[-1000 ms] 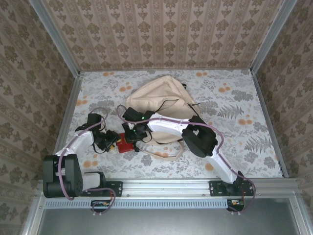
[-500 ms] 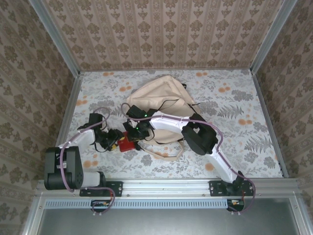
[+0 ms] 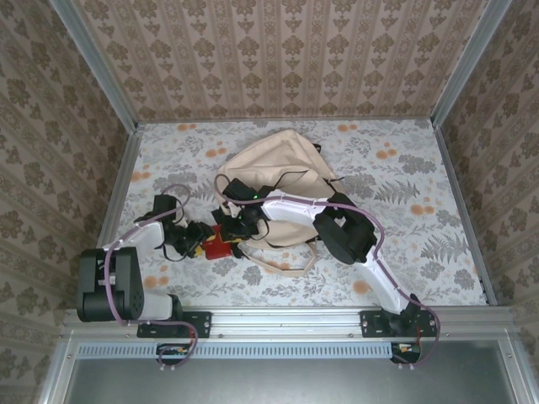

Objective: Pack books, pencil case, and school supplies into a backpack

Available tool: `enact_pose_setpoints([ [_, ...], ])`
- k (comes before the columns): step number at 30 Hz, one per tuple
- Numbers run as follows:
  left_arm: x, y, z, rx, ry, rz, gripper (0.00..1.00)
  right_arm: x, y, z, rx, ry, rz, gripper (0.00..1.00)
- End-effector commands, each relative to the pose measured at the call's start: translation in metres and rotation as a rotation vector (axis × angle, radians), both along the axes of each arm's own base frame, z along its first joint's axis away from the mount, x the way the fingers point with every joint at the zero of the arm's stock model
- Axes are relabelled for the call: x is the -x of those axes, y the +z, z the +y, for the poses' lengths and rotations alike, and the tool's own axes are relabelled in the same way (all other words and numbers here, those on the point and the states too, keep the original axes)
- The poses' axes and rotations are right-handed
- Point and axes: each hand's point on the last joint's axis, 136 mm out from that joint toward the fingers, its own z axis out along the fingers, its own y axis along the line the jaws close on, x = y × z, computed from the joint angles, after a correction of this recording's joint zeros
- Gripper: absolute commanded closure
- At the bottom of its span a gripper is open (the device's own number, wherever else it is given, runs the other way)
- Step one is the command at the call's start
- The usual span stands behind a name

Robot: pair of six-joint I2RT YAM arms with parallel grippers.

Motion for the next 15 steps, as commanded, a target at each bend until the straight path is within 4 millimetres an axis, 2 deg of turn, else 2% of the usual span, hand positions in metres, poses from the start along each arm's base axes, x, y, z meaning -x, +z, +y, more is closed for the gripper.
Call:
enact_pose_setpoints([
  [1,-0.009,0.016,-0.021,0.138,-0.028,-0.065,0.51,0.001,-0.023,-0.013,0.035,-0.040,0.057,0.71],
  [5,-0.011,0.028,-0.026,0.178,-0.038,-0.091,0.49,-0.002,-0.013,-0.011,-0.014,-0.051,0.071,0.70],
  [8,-0.009,0.029,-0.026,0.181,-0.038,-0.086,0.50,-0.006,-0.006,-0.013,-0.029,-0.058,0.066,0.70],
  [15,-0.011,0.034,-0.022,0.150,-0.038,-0.109,0.70,-0.017,0.013,-0.022,-0.080,-0.095,0.059,0.65],
])
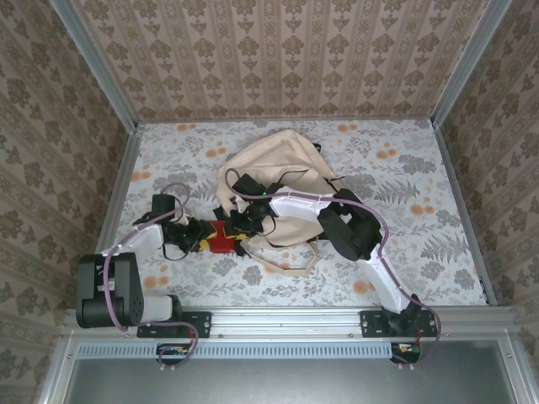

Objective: Pack books, pencil case, and school supplies into a backpack

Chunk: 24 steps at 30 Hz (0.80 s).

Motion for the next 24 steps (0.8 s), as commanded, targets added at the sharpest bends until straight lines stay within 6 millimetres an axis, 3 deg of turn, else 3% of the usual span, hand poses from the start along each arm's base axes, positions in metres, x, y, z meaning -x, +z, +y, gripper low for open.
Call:
enact_pose_setpoints([
  [1,-0.005,0.017,-0.008,0.039,-0.030,-0.053,0.73,-0.007,0.013,-0.011,-0.015,-0.040,-0.007,0.64],
  [6,-0.006,0.019,-0.002,-0.006,-0.031,-0.055,0.83,-0.014,0.049,-0.012,-0.126,-0.067,-0.018,0.54],
  [14,-0.002,0.031,0.029,-0.180,0.080,-0.020,0.84,-0.018,0.125,-0.033,-0.288,-0.083,-0.148,0.32],
  [20,-0.009,0.077,0.048,-0.291,0.142,-0.133,0.84,-0.031,0.148,-0.072,-0.297,-0.175,-0.237,0.22],
  [24,-0.023,0.116,0.029,-0.275,0.088,-0.265,0.84,-0.036,0.156,-0.091,-0.316,-0.216,-0.271,0.17],
])
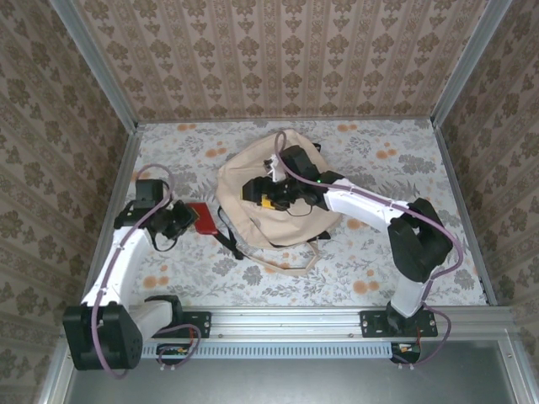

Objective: Pack books, pencil case, and school supplies into a backpack

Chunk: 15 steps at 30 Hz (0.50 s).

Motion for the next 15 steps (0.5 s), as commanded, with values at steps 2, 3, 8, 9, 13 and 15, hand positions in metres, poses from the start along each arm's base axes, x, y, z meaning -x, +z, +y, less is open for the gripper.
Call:
enact_pose_setpoints([
  [2,-0.013,0.042,-0.025,-0.005,-0.080,-0.115,0.84,-0.006,0.010,-0.014,-0.029,-0.036,-0.044,0.16],
  [3,-0.019,0.053,-0.038,0.013,-0.119,-0.152,0.84,-0.005,0.013,-0.014,-0.039,-0.027,-0.055,0.15],
  [8,-0.041,0.097,-0.106,0.148,-0.317,-0.275,0.84,-0.004,0.031,-0.014,-0.138,0.015,-0.072,0.13],
  [9,-0.046,0.102,-0.118,0.179,-0.350,-0.284,0.84,-0.005,0.036,-0.016,-0.165,0.017,-0.078,0.13],
  [13,-0.058,0.122,-0.156,0.298,-0.447,-0.326,0.84,-0.008,0.055,-0.024,-0.241,0.034,-0.120,0.14],
  [15,-0.063,0.128,-0.169,0.340,-0.476,-0.340,0.84,-0.010,0.063,-0.028,-0.261,0.046,-0.139,0.17],
])
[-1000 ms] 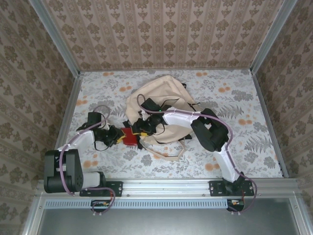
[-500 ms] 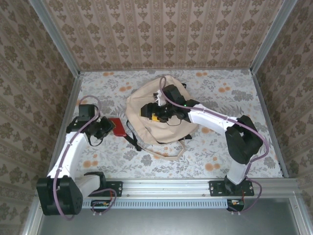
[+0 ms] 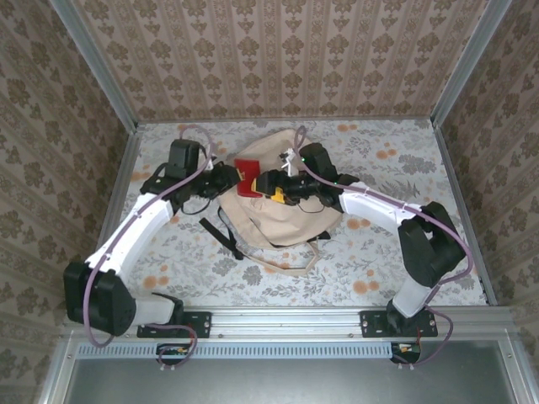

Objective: Pack books, pencil case, and school supplies into a backpack

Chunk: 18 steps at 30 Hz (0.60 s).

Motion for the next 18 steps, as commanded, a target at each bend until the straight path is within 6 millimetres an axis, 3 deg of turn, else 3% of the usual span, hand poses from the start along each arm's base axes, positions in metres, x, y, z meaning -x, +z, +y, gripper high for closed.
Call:
enact_pose_setpoints([
  [1,-0.010,0.039,-0.029,0.141,-0.089,-0.075,0.84,0.002,0.042,-0.004,-0.115,0.058,-0.097,0.18],
  [5,-0.014,0.040,-0.043,0.222,-0.136,-0.042,0.85,-0.007,0.049,-0.014,-0.137,0.051,-0.100,0.26],
  [11,-0.015,0.037,-0.049,0.259,-0.161,-0.018,0.85,-0.019,0.050,-0.032,-0.138,0.021,-0.107,0.41],
  [18,-0.010,0.040,-0.056,0.279,-0.212,-0.018,0.85,-0.030,0.048,-0.052,-0.093,0.006,-0.117,0.45],
])
